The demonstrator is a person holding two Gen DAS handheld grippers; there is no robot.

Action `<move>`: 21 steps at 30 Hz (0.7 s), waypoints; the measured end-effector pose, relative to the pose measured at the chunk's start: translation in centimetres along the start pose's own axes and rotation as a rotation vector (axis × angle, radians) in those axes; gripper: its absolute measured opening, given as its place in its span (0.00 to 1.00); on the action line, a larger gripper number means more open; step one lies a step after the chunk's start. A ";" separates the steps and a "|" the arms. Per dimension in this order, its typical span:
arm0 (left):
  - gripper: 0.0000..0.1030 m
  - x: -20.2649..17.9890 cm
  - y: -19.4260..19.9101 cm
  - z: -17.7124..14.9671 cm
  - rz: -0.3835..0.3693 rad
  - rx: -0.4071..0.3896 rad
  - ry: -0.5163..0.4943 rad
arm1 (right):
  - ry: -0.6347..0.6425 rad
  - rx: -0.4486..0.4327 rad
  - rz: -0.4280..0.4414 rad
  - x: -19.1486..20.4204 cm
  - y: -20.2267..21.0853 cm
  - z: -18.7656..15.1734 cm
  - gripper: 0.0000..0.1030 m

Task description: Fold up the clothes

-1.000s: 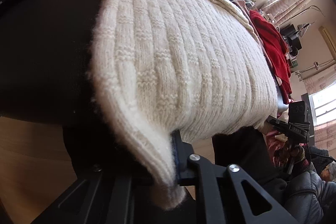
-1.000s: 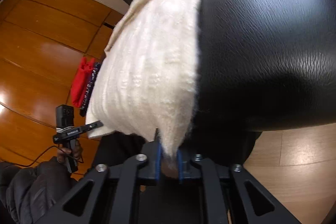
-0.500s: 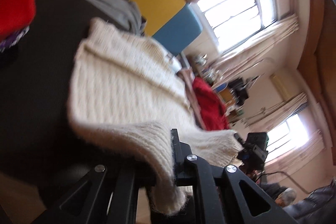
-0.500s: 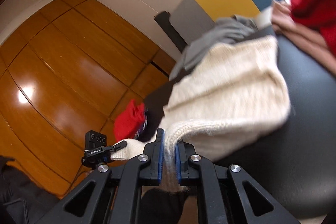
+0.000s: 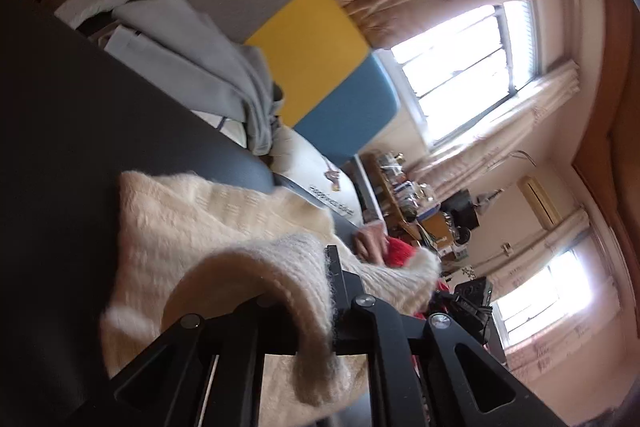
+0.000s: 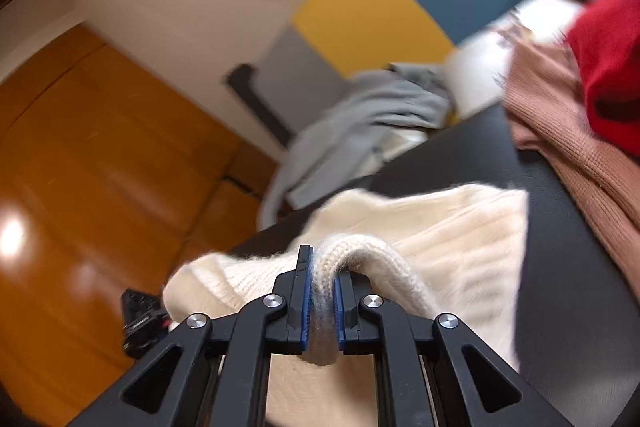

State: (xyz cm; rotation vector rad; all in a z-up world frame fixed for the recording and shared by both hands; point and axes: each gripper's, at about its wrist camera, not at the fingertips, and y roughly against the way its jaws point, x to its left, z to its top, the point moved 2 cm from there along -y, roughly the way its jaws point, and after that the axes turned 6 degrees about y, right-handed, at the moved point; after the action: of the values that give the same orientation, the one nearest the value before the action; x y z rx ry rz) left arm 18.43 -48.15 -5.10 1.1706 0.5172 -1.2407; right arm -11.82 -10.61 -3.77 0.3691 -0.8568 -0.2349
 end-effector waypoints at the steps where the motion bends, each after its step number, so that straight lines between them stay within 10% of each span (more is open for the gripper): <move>1: 0.07 0.8 -1.3 0.8 0.016 0.006 0.020 | -0.022 0.012 -0.030 -1.4 -1.4 0.5 0.09; 6: 0.07 5.0 -5.8 2.1 0.086 0.038 0.092 | -0.102 0.065 -0.097 -5.8 -5.4 0.6 0.09; 13: 0.08 5.7 -5.2 2.8 -0.013 -0.003 0.199 | -0.135 -0.004 0.013 -6.2 -4.0 0.9 0.14; 17: 0.20 6.4 -4.1 4.6 -0.034 -0.118 0.322 | -0.211 -0.060 0.016 -7.1 -4.0 2.1 0.76; 21: 0.28 5.1 -1.5 5.1 -0.022 -0.217 0.281 | -0.164 -0.050 0.065 -5.4 -3.0 1.9 0.76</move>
State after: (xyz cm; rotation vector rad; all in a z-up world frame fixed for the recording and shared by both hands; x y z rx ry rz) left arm 17.27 -54.84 -8.05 1.1603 0.8549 -1.0145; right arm -16.86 -11.86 -7.63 0.2772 -1.0204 -0.2284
